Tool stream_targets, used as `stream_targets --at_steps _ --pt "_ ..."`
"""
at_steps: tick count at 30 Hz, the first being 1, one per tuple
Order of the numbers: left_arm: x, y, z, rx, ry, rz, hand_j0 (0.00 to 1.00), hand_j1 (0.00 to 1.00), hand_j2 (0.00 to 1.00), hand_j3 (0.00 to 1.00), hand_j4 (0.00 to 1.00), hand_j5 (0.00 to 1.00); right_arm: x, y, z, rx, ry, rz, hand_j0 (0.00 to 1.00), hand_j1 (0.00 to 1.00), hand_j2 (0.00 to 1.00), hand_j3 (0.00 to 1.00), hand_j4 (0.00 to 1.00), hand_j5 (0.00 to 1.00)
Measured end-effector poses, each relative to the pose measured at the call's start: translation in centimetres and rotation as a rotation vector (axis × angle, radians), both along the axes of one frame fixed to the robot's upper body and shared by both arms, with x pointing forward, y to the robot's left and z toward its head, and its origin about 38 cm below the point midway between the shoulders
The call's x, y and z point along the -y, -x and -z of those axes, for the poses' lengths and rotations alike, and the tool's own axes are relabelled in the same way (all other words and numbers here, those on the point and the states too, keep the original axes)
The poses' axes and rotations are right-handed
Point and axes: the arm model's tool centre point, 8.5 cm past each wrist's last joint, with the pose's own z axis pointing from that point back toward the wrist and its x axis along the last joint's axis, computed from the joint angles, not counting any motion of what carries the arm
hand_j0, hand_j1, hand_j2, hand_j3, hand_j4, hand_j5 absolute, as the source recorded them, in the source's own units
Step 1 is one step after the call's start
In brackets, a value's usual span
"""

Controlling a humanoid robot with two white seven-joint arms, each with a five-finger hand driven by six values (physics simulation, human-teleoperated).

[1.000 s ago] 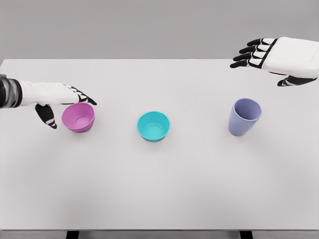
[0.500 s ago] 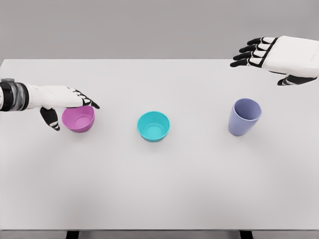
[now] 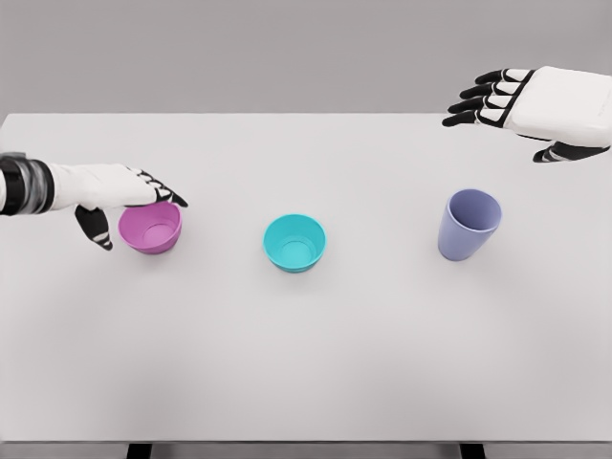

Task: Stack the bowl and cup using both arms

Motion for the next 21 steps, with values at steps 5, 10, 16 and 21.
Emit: stream_targets --at_steps 5,10,16,21 --pt "0.1 -0.2 -0.2 0.013 -0.002 0.0 1.0 1.0 1.0 1.0 1.0 1.0 0.0 0.0 0.0 0.0 0.0 0.0 1.0 1.0 1.0 1.0 1.0 1.0" --pt "0.3 -0.5 0.1 0.017 -0.006 -0.006 1.0 1.0 1.0 1.0 1.0 1.0 0.0 0.0 0.0 0.0 -0.001 0.0 1.0 1.0 1.0 1.0 1.0 1.0" --pt "0.6 -0.5 0.7 0.007 -0.005 -0.006 1.0 1.0 1.0 1.0 1.0 1.0 -0.1 0.0 0.0 0.001 -0.002 -0.001 1.0 1.0 1.0 1.0 1.0 1.0" --pt "0.7 -0.5 0.8 0.004 -0.003 -0.005 1.0 1.0 1.0 1.0 1.0 1.0 -0.1 0.0 0.0 0.002 -0.002 -0.002 1.0 1.0 1.0 1.0 1.0 1.0"
